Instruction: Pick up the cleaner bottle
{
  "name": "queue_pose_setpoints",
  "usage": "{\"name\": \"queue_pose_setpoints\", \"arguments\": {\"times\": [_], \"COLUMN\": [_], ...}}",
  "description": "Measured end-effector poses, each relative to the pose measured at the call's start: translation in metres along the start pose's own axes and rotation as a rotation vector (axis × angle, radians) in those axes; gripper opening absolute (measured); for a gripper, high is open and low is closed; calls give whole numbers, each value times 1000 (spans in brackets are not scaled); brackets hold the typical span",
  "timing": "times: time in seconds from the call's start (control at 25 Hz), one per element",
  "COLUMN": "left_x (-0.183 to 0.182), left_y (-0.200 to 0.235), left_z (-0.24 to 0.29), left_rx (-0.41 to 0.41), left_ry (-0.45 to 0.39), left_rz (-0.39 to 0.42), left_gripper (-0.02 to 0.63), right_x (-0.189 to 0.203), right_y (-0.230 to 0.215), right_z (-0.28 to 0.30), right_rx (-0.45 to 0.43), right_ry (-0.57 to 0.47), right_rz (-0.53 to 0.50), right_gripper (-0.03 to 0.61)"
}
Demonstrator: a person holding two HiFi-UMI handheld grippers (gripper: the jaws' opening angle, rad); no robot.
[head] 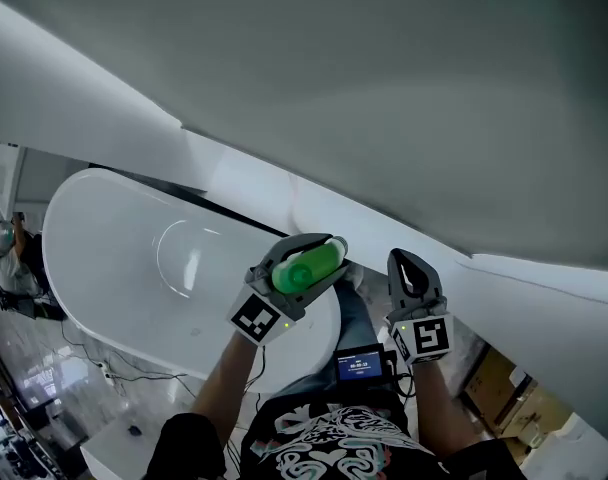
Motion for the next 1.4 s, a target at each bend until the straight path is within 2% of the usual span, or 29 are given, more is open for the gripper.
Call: {"name": "queue_pose_setpoints", "arguments": {"times": [0.24,0.48,0.64,0.84,0.96,1.12,1.28,1.4], "left_x": [-24,-51,-67,-80,-86,-91,-93,-95], "left_y": [-18,-30,-36,-42,-55,-62,-73,-78], "left_z": [-19,-41,-56,-72,-83,-105,-113,-118], "left_rx": [-34,-106,-153,-230,-248,-259,-262,-268], "left_ry": [-23,-75,-153,-191,-218,-214,-142,-138], "left_rz": [15,29,-20,-90,-95,-154,-141,-135], "left_gripper": [195,195,195,195,195,195,195,195], "right_x": [-12,-24,-40,-57,-57,-63,-66,-68], "right_y": [9,21,30,32,38,52,62,68], "right_z": [-31,-53,-67,-84,-99,-109,-120,-128], "right_rx": [24,43,62,85,94,101,112,118], "right_ry": [-28,-53,-83,-123,-134,-146,-164,-171], "right_rz": [9,-4,-23,-45,-45,-50,-46,-51], "right_gripper": [26,26,26,26,26,26,26,26]}}
Point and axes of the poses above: the fingertips, and each gripper's own axes: z forward along the fingers, y to its left, x out of its underside, the point moved 6 cm from there along -z, backward along the fingers, and after that the axes turned 9 degrees about y, right-handed, at the moved point
